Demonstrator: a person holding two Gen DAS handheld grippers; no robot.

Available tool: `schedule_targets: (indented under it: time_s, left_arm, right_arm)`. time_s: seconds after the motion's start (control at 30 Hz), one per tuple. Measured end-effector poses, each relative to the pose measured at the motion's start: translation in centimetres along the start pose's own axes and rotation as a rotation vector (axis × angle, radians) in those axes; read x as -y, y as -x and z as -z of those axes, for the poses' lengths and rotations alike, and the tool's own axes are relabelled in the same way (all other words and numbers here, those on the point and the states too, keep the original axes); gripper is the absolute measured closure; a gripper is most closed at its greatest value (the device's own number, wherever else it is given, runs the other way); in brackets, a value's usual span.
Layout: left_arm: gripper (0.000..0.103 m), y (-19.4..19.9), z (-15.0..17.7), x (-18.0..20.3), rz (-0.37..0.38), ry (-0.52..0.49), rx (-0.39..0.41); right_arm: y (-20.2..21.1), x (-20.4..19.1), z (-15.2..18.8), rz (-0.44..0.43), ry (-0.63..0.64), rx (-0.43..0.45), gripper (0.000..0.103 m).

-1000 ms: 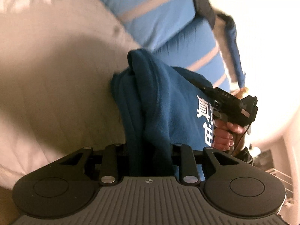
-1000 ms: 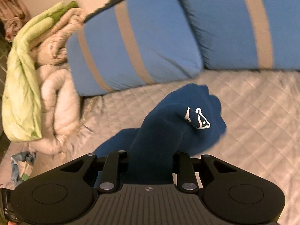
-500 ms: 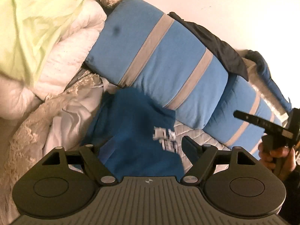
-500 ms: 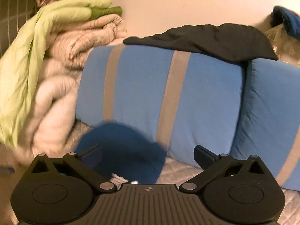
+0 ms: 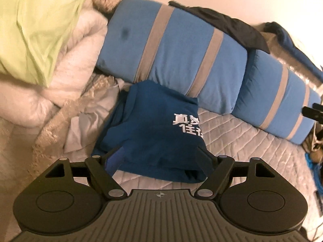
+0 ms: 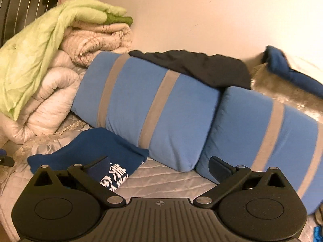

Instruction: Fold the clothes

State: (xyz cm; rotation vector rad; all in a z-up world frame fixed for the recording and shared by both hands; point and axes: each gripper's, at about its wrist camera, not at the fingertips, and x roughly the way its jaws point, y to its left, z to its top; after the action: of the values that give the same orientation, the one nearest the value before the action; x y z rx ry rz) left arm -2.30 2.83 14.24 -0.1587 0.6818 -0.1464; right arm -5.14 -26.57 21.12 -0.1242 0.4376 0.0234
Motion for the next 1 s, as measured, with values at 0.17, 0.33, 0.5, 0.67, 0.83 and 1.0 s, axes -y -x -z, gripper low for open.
schedule_targets:
  time_s: [0.17,0.33,0.5,0.67,0.83,1.0]
  left_arm:
    - [0.023,2.0,0.3,3.1,-0.086,-0.118,0.056]
    - [0.023,3.1,0.5,5.3,-0.090,-0.177,0.094]
    - [0.023,3.4,0.8,7.1,-0.101,-0.224,0.115]
    - [0.023,3.1,1.1,8.8,-0.100,-0.289,0.106]
    - [0.023,2.4,1.5,9.7,-0.089,-0.345,0.095]
    - [0.023,0.6,3.0,8.6,-0.030,-0.306,0.064]
  right_arm:
    - [4.5,1.8,1.3,0.005,-0.017,0.018,0.000]
    - [8.1,4.0,3.1,0.035,-0.036,0.025,0.000]
    - [10.8,6.8,5.3,0.094,-0.063,0.016,0.000]
    - [12.4,10.1,8.0,0.154,-0.145,-0.015,0.000]
    - [13.6,12.6,10.9,0.215,-0.207,-0.041,0.000]
    - [14.1,14.5,14.6,0.279,-0.220,-0.088,0.000]
